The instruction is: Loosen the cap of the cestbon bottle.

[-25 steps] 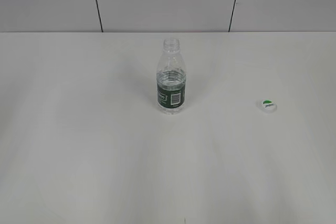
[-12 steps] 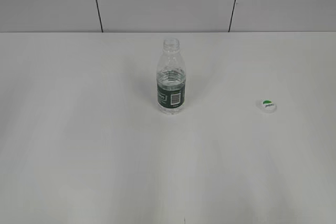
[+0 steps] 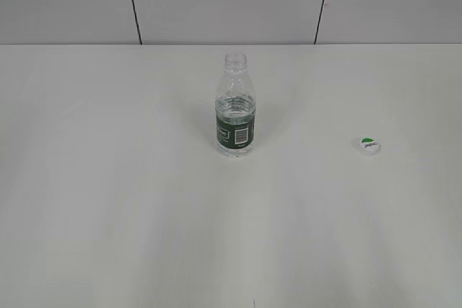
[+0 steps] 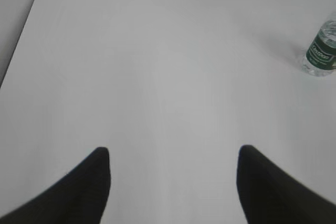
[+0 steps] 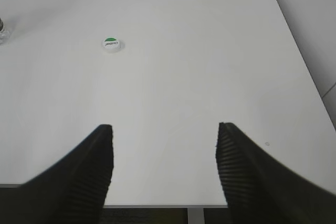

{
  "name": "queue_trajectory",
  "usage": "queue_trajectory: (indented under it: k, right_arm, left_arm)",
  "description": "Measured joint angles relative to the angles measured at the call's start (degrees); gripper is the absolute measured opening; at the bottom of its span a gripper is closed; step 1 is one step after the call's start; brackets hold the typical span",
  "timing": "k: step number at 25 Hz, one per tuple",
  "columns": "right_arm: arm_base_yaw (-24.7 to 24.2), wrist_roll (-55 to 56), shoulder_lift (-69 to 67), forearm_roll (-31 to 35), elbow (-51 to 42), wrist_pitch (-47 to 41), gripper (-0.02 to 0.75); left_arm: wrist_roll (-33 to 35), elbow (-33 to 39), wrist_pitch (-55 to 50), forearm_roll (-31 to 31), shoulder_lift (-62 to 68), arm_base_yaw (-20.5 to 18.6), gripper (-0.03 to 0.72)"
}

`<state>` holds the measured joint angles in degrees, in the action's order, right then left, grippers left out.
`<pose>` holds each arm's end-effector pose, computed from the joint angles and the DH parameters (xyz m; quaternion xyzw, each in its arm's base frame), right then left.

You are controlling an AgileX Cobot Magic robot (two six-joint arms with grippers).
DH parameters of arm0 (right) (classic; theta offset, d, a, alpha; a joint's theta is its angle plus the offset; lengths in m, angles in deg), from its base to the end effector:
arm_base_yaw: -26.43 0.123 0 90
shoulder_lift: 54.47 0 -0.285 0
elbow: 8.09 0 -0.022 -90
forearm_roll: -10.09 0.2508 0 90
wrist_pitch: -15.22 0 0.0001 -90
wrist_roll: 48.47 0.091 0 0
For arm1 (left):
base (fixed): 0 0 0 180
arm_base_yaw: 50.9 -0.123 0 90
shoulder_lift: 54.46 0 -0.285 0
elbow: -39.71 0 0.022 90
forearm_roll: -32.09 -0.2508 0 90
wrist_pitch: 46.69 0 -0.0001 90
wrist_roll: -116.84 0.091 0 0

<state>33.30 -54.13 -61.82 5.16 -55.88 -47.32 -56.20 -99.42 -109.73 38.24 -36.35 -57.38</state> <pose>-0.0082 -0.0080 0.2787 -0.0905 0.8501 -0.0375 0.5174 0.0105 -0.0076 0.3118 0.0056 0.8734 0.0034 0.4869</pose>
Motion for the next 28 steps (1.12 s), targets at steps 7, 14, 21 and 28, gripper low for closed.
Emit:
queue_trajectory:
  k: [7,14,21,28]
  right_arm:
    - [0.0,0.0,0.0,0.0,0.0,0.0,0.473]
    - [0.0,0.0,0.0,0.0,0.0,0.0,0.473]
    - [0.0,0.0,0.0,0.0,0.0,0.0,0.473]
    - [0.0,0.0,0.0,0.0,0.0,0.0,0.473]
  left_arm:
    - [-0.2,1.8,-0.9,-0.2,-4.9,2.2,0.407]
    - [-0.2,5.5,0.3,0.9,-8.1,5.7,0.387]
    - [-0.2,6.1,1.6,-1.4,-10.3,10.1,0.386]
    - [-0.2,6.1,1.7,-2.4,-10.7,12.0,0.376]
